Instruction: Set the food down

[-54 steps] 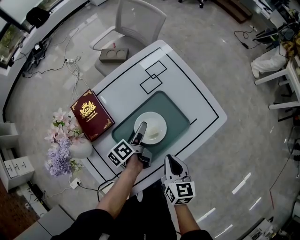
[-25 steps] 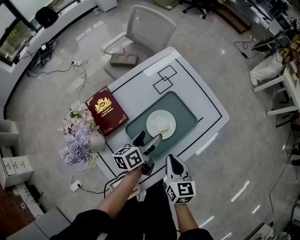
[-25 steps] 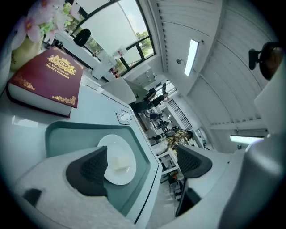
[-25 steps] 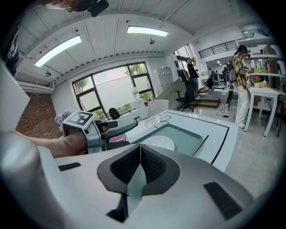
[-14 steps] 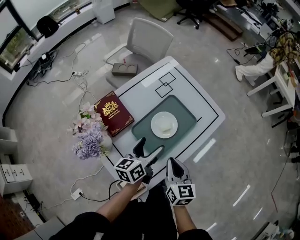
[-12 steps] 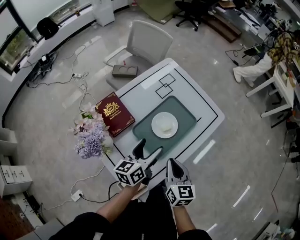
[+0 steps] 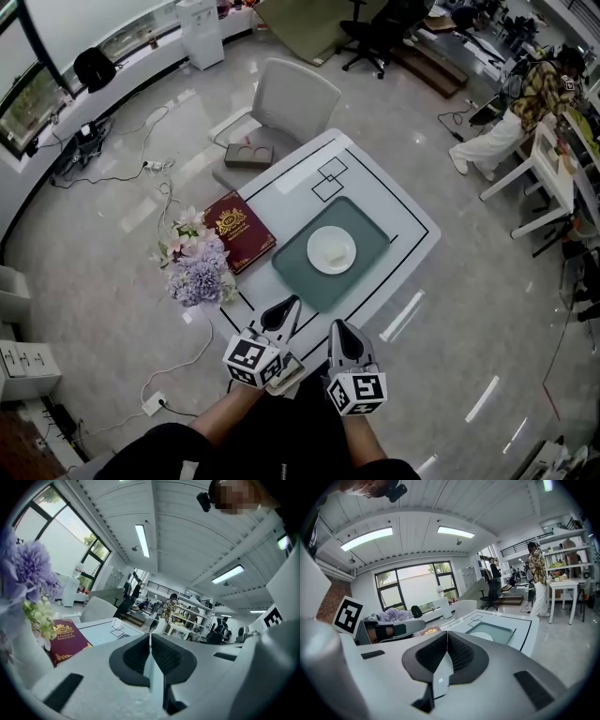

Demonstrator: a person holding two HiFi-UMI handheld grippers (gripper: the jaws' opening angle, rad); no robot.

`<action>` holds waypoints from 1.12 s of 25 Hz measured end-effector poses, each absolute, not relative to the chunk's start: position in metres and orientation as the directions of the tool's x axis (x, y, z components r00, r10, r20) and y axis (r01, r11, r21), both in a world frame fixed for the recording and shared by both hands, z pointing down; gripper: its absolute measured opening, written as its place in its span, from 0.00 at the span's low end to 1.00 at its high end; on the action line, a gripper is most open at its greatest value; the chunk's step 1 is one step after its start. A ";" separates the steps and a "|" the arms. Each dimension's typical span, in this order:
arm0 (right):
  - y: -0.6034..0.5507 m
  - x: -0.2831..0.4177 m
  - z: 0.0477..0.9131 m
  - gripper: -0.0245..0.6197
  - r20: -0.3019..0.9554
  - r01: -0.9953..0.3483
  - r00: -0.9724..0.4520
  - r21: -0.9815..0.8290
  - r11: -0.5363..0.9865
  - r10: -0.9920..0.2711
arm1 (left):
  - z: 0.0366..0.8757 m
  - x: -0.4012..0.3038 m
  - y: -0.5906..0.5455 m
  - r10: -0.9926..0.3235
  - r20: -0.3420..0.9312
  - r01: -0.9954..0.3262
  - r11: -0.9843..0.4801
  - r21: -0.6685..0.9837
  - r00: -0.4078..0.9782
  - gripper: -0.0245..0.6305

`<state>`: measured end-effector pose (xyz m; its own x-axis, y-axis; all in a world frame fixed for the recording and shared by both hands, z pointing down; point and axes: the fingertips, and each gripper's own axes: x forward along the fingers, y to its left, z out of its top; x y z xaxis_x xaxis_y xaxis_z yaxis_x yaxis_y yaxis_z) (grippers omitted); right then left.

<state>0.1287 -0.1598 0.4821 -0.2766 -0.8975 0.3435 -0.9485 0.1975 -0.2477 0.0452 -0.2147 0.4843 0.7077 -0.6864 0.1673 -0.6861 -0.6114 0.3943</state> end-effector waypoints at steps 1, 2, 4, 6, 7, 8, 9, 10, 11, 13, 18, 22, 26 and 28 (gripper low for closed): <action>-0.158 0.125 0.479 0.05 0.334 -0.949 -0.275 -0.244 0.199 -0.901 | 0.483 0.043 -0.210 -0.682 0.174 -0.689 -0.622 0.370 0.710 0.06; -0.156 0.122 0.475 0.05 0.326 -0.950 -0.274 -0.239 0.201 -0.905 | 0.482 0.042 -0.205 -0.677 0.184 -0.692 -0.634 0.345 0.712 0.05; -0.151 0.115 0.470 0.05 0.311 -0.952 -0.271 -0.227 0.205 -0.911 | 0.480 0.038 -0.195 -0.666 0.197 -0.691 -0.660 0.293 0.719 0.05; -0.145 0.109 0.465 0.05 0.301 -0.955 -0.269 -0.210 0.212 -0.915 | 0.475 0.033 -0.186 -0.660 0.194 -0.687 -0.684 0.244 0.726 0.05; -0.142 0.106 0.463 0.05 0.297 -0.956 -0.267 -0.200 0.214 -0.917 | 0.473 0.031 -0.183 -0.658 0.192 -0.686 -0.693 0.223 0.728 0.05; -0.140 0.104 0.462 0.05 0.294 -0.958 -0.265 -0.188 0.216 -0.918 | 0.470 0.028 -0.180 -0.657 0.189 -0.683 -0.700 0.205 0.730 0.05; -0.137 0.102 0.461 0.05 0.292 -0.959 -0.264 -0.178 0.219 -0.919 | 0.467 0.026 -0.177 -0.654 0.186 -0.680 -0.708 0.190 0.733 0.05; -0.132 0.099 0.460 0.05 0.295 -0.960 -0.264 -0.169 0.222 -0.918 | 0.465 0.024 -0.172 -0.648 0.184 -0.673 -0.718 0.174 0.739 0.05; -0.127 0.096 0.461 0.05 0.299 -0.961 -0.265 -0.163 0.224 -0.917 | 0.463 0.022 -0.167 -0.640 0.184 -0.665 -0.730 0.158 0.746 0.05; -0.118 0.092 0.463 0.05 0.306 -0.962 -0.263 -0.159 0.223 -0.915 | 0.463 0.018 -0.156 -0.626 0.185 -0.650 -0.748 0.132 0.758 0.05; -0.102 0.086 0.464 0.05 0.304 -0.962 -0.264 -0.156 0.226 -0.915 | 0.466 0.011 -0.137 -0.607 0.197 -0.633 -0.765 0.121 0.770 0.05; -0.099 0.081 0.460 0.05 0.299 -0.961 -0.270 -0.142 0.237 -0.916 | 0.471 0.008 -0.124 -0.580 0.218 -0.612 -0.780 0.129 0.785 0.05; -0.102 0.076 0.454 0.05 0.288 -0.959 -0.279 -0.130 0.251 -0.916 | 0.471 0.006 -0.122 -0.575 0.216 -0.606 -0.785 0.127 0.789 0.05; -0.104 0.074 0.452 0.05 0.285 -0.958 -0.284 -0.124 0.258 -0.916 | 0.469 0.006 -0.123 -0.579 0.210 -0.609 -0.783 0.127 0.788 0.05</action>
